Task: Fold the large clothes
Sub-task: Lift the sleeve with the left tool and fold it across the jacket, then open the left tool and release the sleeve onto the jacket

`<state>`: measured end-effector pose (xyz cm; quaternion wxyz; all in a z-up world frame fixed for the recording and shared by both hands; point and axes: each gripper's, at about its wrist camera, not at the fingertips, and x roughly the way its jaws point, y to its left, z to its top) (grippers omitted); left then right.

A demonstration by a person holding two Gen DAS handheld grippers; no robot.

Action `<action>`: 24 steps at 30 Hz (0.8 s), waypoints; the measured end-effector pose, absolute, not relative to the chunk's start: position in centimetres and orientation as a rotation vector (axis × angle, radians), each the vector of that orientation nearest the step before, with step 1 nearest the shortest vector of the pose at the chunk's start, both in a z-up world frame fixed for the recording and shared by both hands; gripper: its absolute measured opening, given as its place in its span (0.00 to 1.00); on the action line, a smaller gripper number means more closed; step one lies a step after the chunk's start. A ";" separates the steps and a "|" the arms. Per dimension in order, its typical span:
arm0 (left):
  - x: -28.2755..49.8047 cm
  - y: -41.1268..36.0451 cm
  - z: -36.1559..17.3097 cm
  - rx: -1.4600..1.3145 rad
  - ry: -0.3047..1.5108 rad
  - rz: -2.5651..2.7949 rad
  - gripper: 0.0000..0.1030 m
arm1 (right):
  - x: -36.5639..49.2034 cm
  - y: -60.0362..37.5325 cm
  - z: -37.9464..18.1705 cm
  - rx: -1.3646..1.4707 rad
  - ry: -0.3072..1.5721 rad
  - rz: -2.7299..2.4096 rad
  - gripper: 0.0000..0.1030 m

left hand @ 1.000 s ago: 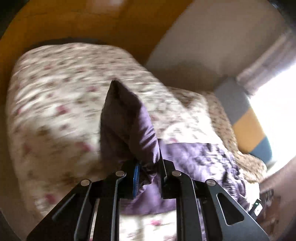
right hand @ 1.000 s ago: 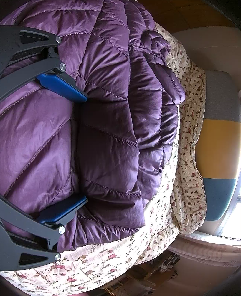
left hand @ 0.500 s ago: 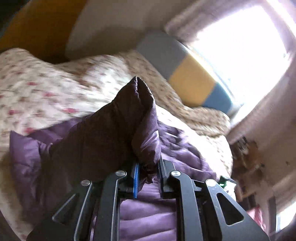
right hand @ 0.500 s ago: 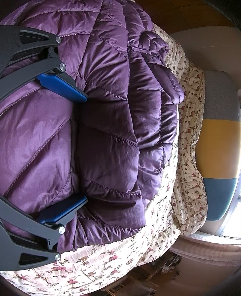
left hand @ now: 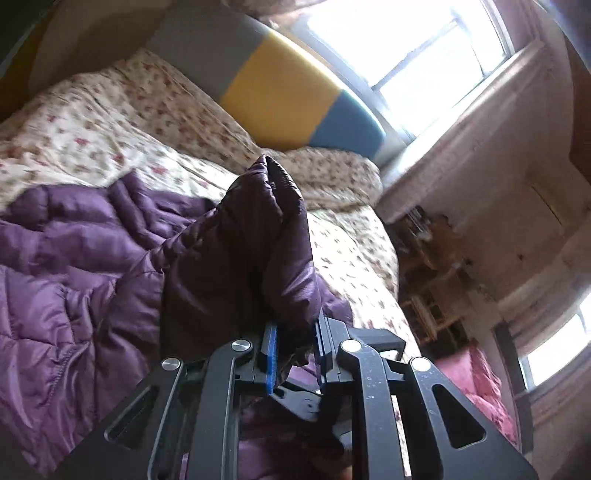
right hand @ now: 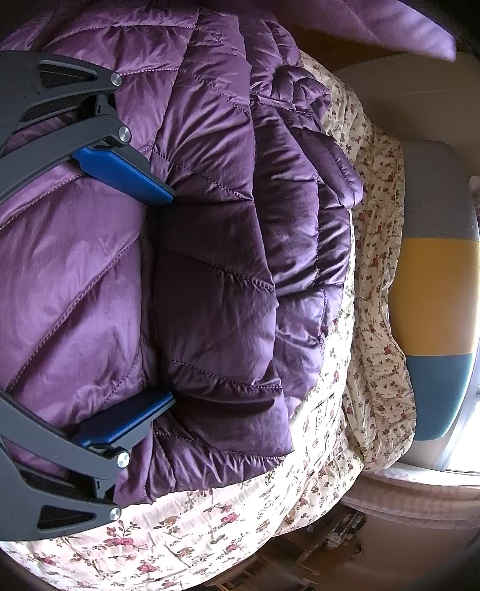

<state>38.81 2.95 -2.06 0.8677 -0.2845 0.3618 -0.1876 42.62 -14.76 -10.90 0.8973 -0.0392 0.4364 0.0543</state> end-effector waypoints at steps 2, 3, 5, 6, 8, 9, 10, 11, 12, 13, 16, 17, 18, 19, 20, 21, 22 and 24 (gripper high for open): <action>39.4 2.0 -2.7 -0.597 0.776 -0.436 0.15 | 42.7 -14.8 -10.9 -0.076 0.904 0.114 0.96; 39.2 1.8 -2.9 -0.596 0.782 -0.443 0.15 | 42.8 -14.7 -10.9 -0.073 0.904 0.115 0.96; 39.4 1.5 -3.5 -0.604 0.797 -0.468 0.15 | 42.8 -15.1 -10.9 -0.069 0.903 0.118 0.96; 39.6 1.4 -3.8 -0.607 0.802 -0.472 0.15 | 42.8 -15.0 -10.9 -0.068 0.903 0.119 0.96; 39.8 1.4 -4.4 -0.624 0.812 -0.490 0.15 | 42.7 -15.2 -10.9 -0.067 0.903 0.121 0.96; 39.8 1.4 -4.5 -0.629 0.815 -0.493 0.16 | 42.7 -15.1 -10.9 -0.067 0.902 0.121 0.96; 39.7 1.3 -4.4 -0.632 0.818 -0.500 0.16 | 42.7 -15.1 -10.9 -0.067 0.902 0.121 0.96; 39.7 1.3 -4.6 -0.634 0.824 -0.505 0.16 | 42.7 -15.1 -10.9 -0.068 0.903 0.120 0.96; 39.9 1.2 -4.6 -0.633 0.827 -0.506 0.16 | 42.7 -15.1 -10.9 -0.068 0.903 0.120 0.96; 39.9 1.2 -4.6 -0.634 0.830 -0.515 0.17 | 42.7 -15.1 -10.9 -0.068 0.903 0.120 0.96; 40.0 1.5 -5.0 -0.652 0.835 -0.531 0.48 | 42.7 -15.2 -10.9 -0.069 0.903 0.119 0.96; 40.3 1.7 -5.0 -0.661 0.834 -0.526 0.51 | 42.7 -15.1 -10.9 -0.071 0.904 0.119 0.96; 40.2 1.8 -5.0 -0.665 0.832 -0.517 0.51 | 42.6 -15.3 -10.9 -0.071 0.904 0.119 0.96; 40.2 2.0 -5.1 -0.670 0.833 -0.513 0.51 | 42.6 -15.1 -10.9 -0.071 0.904 0.118 0.96; 40.1 2.2 -5.1 -0.674 0.833 -0.509 0.51 | 42.6 -15.2 -10.9 -0.071 0.904 0.119 0.96; 39.9 2.4 -5.0 -0.672 0.831 -0.502 0.51 | 42.6 -15.1 -10.9 -0.071 0.905 0.119 0.96; 39.6 2.6 -4.9 -0.665 0.828 -0.497 0.51 | 42.6 -15.1 -10.9 -0.072 0.905 0.119 0.96; 39.0 3.1 -4.8 -0.652 0.825 -0.476 0.51 | 42.6 -15.2 -10.9 -0.075 0.906 0.117 0.96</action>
